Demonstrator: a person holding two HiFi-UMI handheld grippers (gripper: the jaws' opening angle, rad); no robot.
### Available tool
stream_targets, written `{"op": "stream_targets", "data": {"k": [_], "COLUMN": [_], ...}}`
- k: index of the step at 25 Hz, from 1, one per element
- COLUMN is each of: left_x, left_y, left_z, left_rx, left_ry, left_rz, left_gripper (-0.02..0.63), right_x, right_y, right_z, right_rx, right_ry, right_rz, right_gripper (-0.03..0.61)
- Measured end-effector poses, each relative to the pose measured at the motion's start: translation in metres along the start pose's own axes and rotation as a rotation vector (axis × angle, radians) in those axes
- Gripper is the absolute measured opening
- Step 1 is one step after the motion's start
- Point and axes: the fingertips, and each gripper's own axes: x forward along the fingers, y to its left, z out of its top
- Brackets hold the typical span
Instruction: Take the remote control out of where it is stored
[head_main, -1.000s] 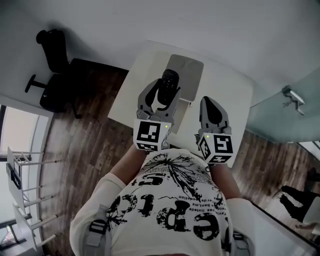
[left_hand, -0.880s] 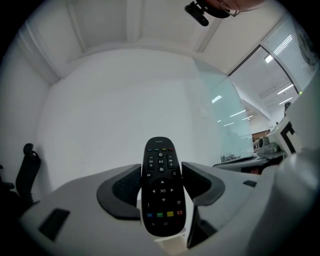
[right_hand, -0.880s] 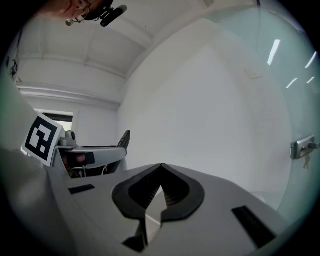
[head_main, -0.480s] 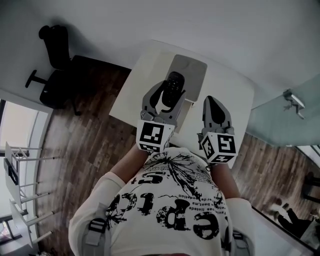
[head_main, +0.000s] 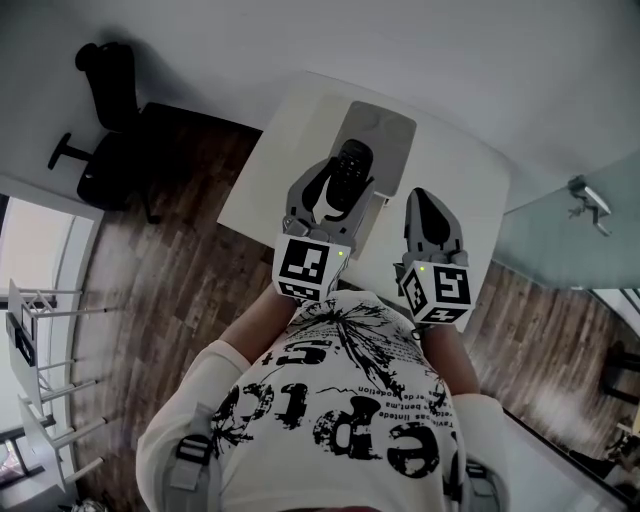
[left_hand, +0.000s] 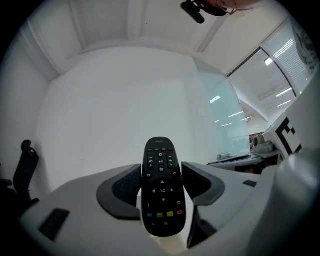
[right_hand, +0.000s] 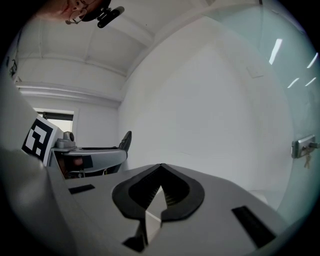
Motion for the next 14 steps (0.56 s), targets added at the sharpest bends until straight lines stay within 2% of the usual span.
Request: {"op": "stream_targets", "data": {"k": [14], "left_x": [0.0070], "left_y": [-0.0020], "left_z": [-0.0042], "left_rx": [-0.008], "left_ry": [0.011], "left_rz": [-0.012], "left_gripper": [0.264], "right_x": [0.0016], "right_y": [-0.0052], "right_z": [-0.0037], "right_rx": [-0.016], "right_ry": [0.016], "right_rz": [-0.008], "right_gripper": [0.000]}}
